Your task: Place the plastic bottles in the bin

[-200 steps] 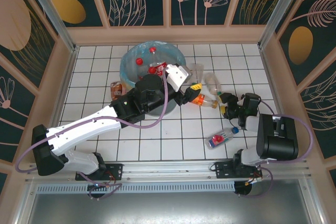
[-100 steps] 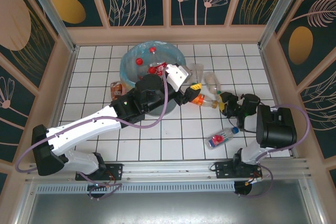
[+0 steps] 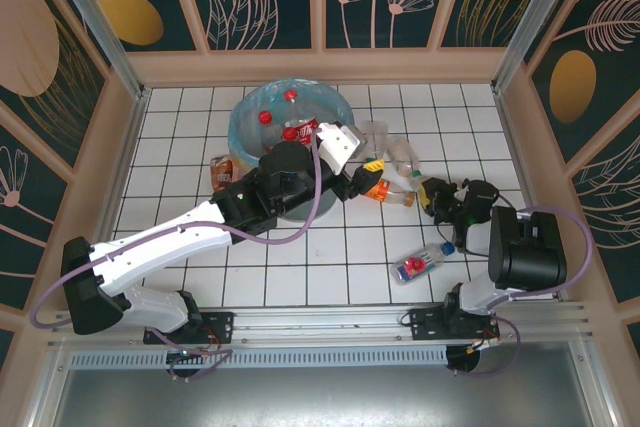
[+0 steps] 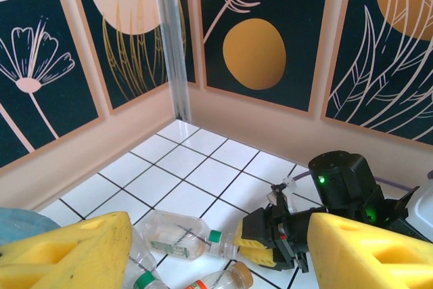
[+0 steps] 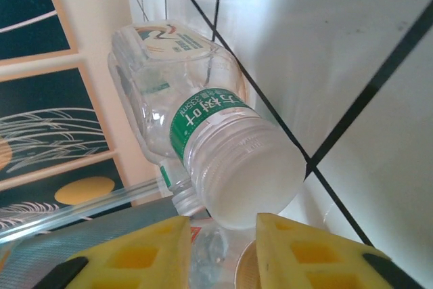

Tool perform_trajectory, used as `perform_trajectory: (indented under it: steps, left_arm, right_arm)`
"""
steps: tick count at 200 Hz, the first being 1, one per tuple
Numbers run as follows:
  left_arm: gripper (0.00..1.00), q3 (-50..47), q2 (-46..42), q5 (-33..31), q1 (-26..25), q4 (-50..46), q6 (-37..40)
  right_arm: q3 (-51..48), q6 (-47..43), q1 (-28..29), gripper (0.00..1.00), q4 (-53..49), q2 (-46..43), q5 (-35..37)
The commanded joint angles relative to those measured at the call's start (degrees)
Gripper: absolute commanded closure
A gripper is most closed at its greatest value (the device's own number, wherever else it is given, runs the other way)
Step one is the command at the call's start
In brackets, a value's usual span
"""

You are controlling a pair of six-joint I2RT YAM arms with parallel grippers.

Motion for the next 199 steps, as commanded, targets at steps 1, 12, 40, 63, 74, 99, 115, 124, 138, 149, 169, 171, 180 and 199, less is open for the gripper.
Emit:
perform_trajectory:
  steps: [1, 12, 40, 63, 74, 99, 115, 124, 138, 149, 169, 171, 180, 199]
  left_arm:
    - [0.30, 0.81, 0.30, -0.24, -0.29, 0.83, -0.40]
    - [0.30, 0.65, 0.34, -0.36, -0.30, 1.00, -0.50]
    - [0.30, 0.11, 0.23, -0.83, -0.31, 1.87, -0.61]
    - [0.30, 0.01, 0.34, -0.84, -0.30, 1.88, -0.71]
    - [0.30, -0.03, 0.43, -0.83, -0.29, 1.88, -0.72]
    - [0.30, -0.05, 0.41, -0.92, -0.29, 1.71, -0.80]
    - [0.30, -0.16, 0.29, -0.92, -0.31, 1.71, -0.99]
    - [0.30, -0.32, 0.21, -1.05, -0.29, 1.71, -0.99]
    - [0.30, -0.47, 0.17, -1.26, -0.24, 1.70, -0.97]
    - [0.30, -0.51, 0.25, -1.37, -0.26, 1.62, -0.89]
    - [0.29, -0.51, 0.45, -1.45, -0.31, 1.54, -0.68]
    - [0.29, -0.47, 0.46, -1.52, -0.25, 1.51, -0.66]
    - [0.29, -0.43, 0.51, -1.51, -0.31, 1.53, -0.70]
    - [0.29, -0.51, 0.47, -1.61, -0.31, 1.44, -0.57]
  right_arm:
    - [1.83, -3.35, -0.46, 0.60, -5.19, -3.18, 1.44]
    - [3.08, -5.43, -0.43, 0.51, -10.09, -4.96, 2.51]
    - [4.16, -8.41, -0.53, 0.33, -18.79, -8.70, 6.09]
    - [3.81, -7.96, -0.51, 0.33, -17.52, -7.45, 5.13]
    - [3.77, -7.67, -0.44, 0.33, -16.36, -6.02, 4.92]
    - [4.06, -7.50, -0.40, 0.34, -13.24, -3.08, 4.87]
    - [4.89, -8.25, -0.41, 0.35, -13.01, -1.32, 5.22]
    - [5.48, -8.73, -0.41, 0.34, -13.19, -0.28, 5.43]
    - [6.09, -8.67, -0.35, 0.33, -12.64, 1.87, 4.68]
    - [6.16, -7.82, -0.25, 0.33, -10.74, 3.53, 3.31]
    - [6.09, -6.10, 0.33, 0.33, -7.57, 5.57, 1.78]
    - [6.09, -6.01, 0.39, 0.33, -7.39, 5.63, 1.76]
    - [6.25, -5.89, 0.73, 0.33, -7.08, 6.06, 2.00]
    - [6.91, -6.93, 1.00, 0.32, -7.72, 6.74, 2.92]
